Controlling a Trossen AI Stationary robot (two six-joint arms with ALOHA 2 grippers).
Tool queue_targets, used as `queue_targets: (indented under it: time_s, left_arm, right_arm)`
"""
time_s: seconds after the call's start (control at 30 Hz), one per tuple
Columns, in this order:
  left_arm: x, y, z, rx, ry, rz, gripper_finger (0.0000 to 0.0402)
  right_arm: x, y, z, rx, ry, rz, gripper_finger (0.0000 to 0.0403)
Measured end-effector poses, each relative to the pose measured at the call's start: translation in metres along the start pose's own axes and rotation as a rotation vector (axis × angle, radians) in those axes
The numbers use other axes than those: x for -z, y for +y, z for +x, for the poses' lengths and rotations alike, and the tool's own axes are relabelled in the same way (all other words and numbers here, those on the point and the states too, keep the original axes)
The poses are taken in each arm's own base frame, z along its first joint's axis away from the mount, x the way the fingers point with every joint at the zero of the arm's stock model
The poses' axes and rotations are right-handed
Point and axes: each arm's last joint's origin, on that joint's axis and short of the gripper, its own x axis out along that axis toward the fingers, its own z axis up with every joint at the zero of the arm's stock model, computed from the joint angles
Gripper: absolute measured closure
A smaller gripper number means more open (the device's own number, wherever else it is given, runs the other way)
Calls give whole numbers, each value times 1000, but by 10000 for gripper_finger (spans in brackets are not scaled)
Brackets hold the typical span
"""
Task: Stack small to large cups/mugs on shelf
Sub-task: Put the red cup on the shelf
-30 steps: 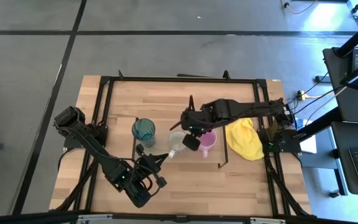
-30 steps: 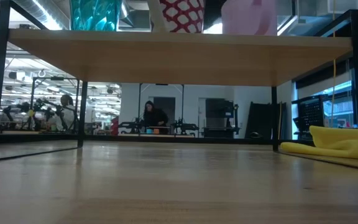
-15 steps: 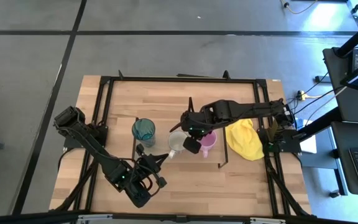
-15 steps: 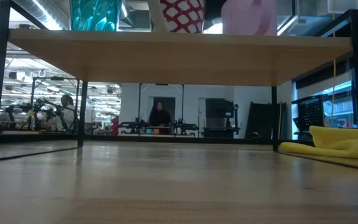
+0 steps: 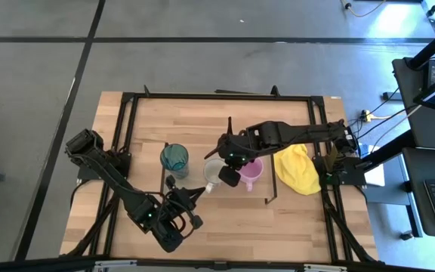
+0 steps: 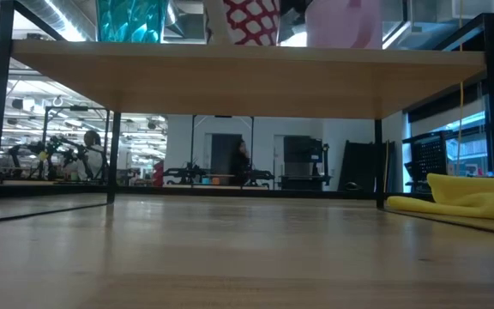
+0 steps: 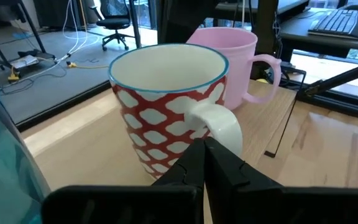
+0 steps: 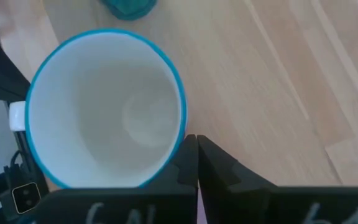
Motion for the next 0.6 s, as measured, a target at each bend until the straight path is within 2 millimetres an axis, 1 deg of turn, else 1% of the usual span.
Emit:
queue_targets:
  time_s: [0.23,0.6]
  left_arm:
    - [1,-1,0,25,34,-4,401]
    - [-1,-3,0,36,29,-36,401]
  right_arm:
    - [-1,-1,0,0,-5,-5,400]
    - [-8,0,0,-31,-63,3,400]
